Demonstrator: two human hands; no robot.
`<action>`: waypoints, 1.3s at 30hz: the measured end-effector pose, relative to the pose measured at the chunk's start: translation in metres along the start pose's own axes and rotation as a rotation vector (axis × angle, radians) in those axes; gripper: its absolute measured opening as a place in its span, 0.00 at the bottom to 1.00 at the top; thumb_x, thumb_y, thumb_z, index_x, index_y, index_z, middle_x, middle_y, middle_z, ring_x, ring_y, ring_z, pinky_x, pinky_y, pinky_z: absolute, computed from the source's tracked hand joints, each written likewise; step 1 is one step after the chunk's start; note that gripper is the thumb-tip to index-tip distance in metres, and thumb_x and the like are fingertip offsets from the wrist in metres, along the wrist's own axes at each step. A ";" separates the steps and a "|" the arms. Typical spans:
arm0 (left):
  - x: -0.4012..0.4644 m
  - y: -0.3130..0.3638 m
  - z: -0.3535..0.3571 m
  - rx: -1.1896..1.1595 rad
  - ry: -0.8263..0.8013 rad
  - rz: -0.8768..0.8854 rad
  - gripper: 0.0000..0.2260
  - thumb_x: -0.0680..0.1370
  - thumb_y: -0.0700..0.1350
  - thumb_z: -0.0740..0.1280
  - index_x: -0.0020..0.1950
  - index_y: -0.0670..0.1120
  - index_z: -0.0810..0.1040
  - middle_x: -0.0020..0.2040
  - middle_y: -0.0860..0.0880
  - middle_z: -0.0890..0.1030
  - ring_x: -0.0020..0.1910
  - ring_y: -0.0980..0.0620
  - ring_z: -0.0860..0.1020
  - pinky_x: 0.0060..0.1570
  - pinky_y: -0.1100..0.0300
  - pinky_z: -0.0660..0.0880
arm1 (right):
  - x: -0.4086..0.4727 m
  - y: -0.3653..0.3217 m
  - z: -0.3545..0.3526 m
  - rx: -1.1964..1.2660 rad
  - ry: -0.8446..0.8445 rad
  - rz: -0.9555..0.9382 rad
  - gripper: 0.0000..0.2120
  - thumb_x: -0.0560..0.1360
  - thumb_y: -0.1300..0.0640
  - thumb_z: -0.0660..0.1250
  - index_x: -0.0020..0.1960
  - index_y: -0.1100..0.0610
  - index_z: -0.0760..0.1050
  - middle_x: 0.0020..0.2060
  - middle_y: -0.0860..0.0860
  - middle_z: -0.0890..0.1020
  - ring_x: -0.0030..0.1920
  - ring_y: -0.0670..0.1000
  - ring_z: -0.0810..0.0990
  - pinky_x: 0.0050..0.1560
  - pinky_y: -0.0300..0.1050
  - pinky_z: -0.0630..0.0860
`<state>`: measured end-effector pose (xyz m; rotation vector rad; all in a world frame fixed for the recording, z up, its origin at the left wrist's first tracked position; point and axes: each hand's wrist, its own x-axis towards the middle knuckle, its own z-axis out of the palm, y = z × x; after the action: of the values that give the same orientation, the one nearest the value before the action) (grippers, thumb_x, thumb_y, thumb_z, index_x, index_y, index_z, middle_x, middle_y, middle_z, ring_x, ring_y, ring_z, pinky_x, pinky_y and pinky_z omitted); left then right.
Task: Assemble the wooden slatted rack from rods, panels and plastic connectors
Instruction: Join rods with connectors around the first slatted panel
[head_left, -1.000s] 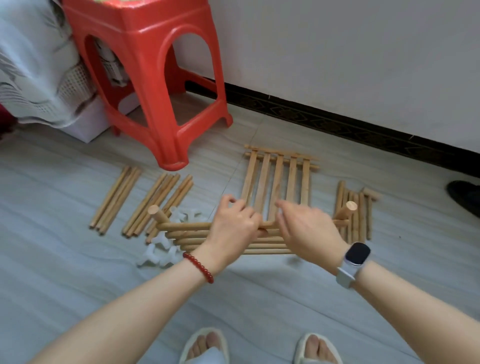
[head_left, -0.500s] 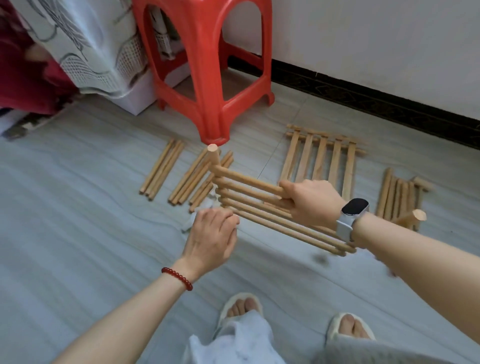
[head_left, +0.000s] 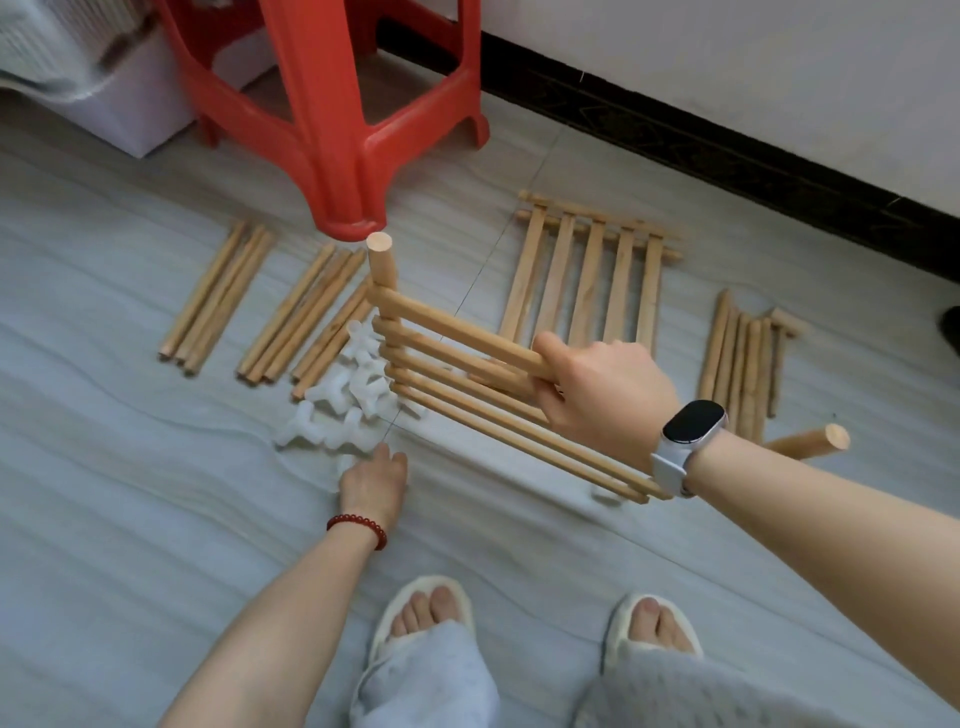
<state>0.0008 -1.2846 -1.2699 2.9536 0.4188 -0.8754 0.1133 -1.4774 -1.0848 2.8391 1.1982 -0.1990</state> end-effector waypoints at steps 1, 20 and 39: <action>0.000 0.001 0.001 -0.019 -0.003 0.013 0.11 0.80 0.41 0.57 0.63 0.43 0.68 0.61 0.44 0.69 0.56 0.44 0.76 0.47 0.54 0.73 | -0.001 0.001 0.000 0.003 0.001 -0.002 0.07 0.78 0.51 0.54 0.46 0.53 0.59 0.26 0.49 0.69 0.27 0.57 0.71 0.28 0.44 0.67; -0.112 -0.042 -0.156 -1.991 0.218 -0.160 0.10 0.81 0.46 0.58 0.46 0.45 0.76 0.38 0.47 0.79 0.30 0.52 0.74 0.32 0.60 0.71 | -0.054 0.027 -0.008 0.027 -0.297 -0.129 0.16 0.81 0.45 0.51 0.66 0.49 0.62 0.44 0.51 0.78 0.38 0.54 0.76 0.35 0.44 0.66; -0.129 -0.017 -0.193 -0.872 0.455 -0.081 0.16 0.77 0.52 0.62 0.31 0.46 0.71 0.28 0.51 0.70 0.27 0.54 0.68 0.26 0.64 0.62 | -0.041 -0.016 0.016 0.375 -0.280 -0.089 0.21 0.81 0.54 0.52 0.72 0.42 0.54 0.64 0.51 0.74 0.53 0.55 0.78 0.51 0.53 0.77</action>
<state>-0.0049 -1.2797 -1.0378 2.2713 0.7099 0.0390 0.0716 -1.4969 -1.0946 2.9160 1.3430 -0.8801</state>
